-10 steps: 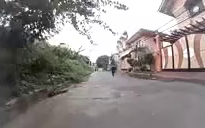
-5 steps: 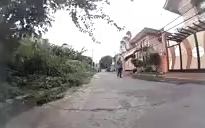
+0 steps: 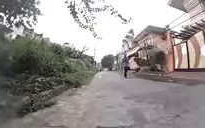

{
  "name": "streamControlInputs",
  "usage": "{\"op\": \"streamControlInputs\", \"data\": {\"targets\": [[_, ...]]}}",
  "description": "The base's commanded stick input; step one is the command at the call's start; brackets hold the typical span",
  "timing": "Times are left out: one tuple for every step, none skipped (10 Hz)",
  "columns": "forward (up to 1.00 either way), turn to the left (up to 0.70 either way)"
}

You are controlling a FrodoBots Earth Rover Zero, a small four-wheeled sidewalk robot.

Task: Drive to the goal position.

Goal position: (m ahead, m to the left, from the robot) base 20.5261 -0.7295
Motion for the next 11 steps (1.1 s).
{"op": "streamControlInputs", "data": {"targets": [[1.0, -0.38], [1.0, -0.31], [1.0, -0.08], [1.0, 0.0], [1.0, 0.0], [1.0, 0.0], [1.0, 0.0], [1.0, 0.0], [1.0, -0.01], [1.0, -0.02], [1.0, -0.01]]}}
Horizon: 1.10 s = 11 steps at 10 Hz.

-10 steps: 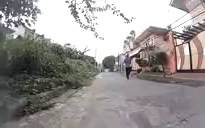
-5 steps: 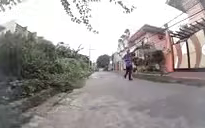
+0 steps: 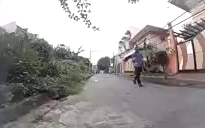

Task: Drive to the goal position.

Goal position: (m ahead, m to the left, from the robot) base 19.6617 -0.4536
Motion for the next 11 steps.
{"op": "streamControlInputs", "data": {"targets": [[1.0, 0.0], [1.0, 0.0], [1.0, 0.0], [1.0, 0.0], [1.0, 0.0], [1.0, 0.0], [1.0, 0.0], [1.0, -0.05], [1.0, -0.1], [1.0, -0.18], [1.0, -0.32]]}}
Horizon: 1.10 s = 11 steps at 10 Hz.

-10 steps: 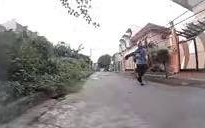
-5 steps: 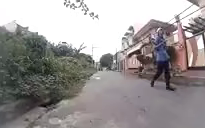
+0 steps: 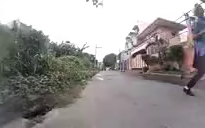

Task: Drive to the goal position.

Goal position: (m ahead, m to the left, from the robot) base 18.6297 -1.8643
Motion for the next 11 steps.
{"op": "streamControlInputs", "data": {"targets": [[1.0, -0.4], [1.0, -0.31], [1.0, -0.08], [1.0, 0.0], [1.0, 0.0], [1.0, 0.0], [1.0, 0.0], [1.0, -0.02], [1.0, -0.02], [1.0, -0.02], [1.0, -0.03]]}}
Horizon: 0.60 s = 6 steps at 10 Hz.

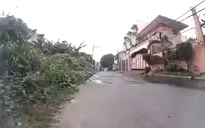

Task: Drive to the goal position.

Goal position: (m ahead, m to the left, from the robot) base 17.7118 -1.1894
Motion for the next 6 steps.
{"op": "streamControlInputs", "data": {"targets": [[1.0, -0.03], [1.0, -0.03], [1.0, -0.03], [1.0, -0.03], [1.0, -0.09], [1.0, -0.4]]}}
